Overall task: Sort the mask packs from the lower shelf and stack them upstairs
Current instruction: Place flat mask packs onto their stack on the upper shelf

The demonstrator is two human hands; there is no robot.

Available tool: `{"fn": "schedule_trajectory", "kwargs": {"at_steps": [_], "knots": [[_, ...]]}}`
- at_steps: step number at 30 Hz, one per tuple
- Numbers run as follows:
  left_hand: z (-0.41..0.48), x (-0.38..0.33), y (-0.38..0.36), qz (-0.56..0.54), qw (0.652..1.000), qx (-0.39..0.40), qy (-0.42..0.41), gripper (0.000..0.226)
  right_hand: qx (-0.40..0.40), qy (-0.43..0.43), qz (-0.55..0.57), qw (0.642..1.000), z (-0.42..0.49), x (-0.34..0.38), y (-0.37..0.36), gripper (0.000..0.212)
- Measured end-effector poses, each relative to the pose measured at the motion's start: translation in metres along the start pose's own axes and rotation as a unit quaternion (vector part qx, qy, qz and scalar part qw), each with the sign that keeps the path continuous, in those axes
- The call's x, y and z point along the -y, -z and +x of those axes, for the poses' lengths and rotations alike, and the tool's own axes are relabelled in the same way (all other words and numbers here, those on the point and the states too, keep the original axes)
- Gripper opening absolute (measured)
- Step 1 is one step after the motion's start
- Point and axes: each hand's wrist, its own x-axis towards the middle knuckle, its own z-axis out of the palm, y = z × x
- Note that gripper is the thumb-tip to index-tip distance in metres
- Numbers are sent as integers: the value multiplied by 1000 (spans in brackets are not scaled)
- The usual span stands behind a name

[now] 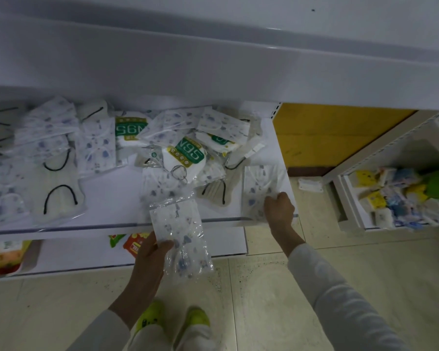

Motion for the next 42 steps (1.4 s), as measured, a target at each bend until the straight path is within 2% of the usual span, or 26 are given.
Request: {"fn": "schedule_trajectory", "kwargs": {"at_steps": [4,6,9,11,13,14,16,18,19,21,23,25,28,31,34,37,40,42], "knots": [[6,12,0,-12,999,-36,24,32,20,14,159,987,-19,0,4,11],[7,13,-1,-21,998,-54,35,30,73,38,216,973,-37,4,-3,15],[9,4,0,-59,995,-66,37,20,178,55,243,952,-73,19,-20,16],[11,-7,2,-128,987,-83,55,14,244,91,212,942,-99,34,-28,12],[14,-17,8,-173,979,-91,63,24,295,148,143,933,-122,45,-39,15],[15,-20,11,-168,982,-79,47,30,307,186,109,927,-132,49,-45,15],[15,-24,21,-107,992,-64,-21,26,292,285,51,912,-147,52,-61,21],[14,-25,35,-46,993,-85,-67,27,278,368,3,887,-156,50,-79,23],[13,-26,44,-31,992,-96,-76,29,272,381,-9,883,-158,50,-86,22],[13,-27,63,-23,990,-108,-89,29,222,352,-21,909,-153,52,-99,25],[13,-29,81,-29,988,-125,-91,30,135,278,-108,945,-140,56,-111,33],[13,-32,97,-27,986,-136,-97,30,88,215,-235,944,-129,61,-123,41],[12,-35,116,-18,984,-137,-115,31,70,189,-295,934,-133,68,-144,45],[11,-33,129,-24,982,-140,-122,33,82,185,-278,939,-143,77,-160,50],[12,-30,136,-33,984,-135,-115,33,122,98,-158,975,-147,87,-165,69],[12,-29,140,-39,984,-134,-113,33,138,34,-118,983,-146,92,-163,55],[13,-30,143,-32,983,-147,-109,31,148,60,-154,975,-148,93,-158,40],[13,-34,143,-27,981,-156,-112,31,161,73,-134,975,-150,93,-150,34]]}}
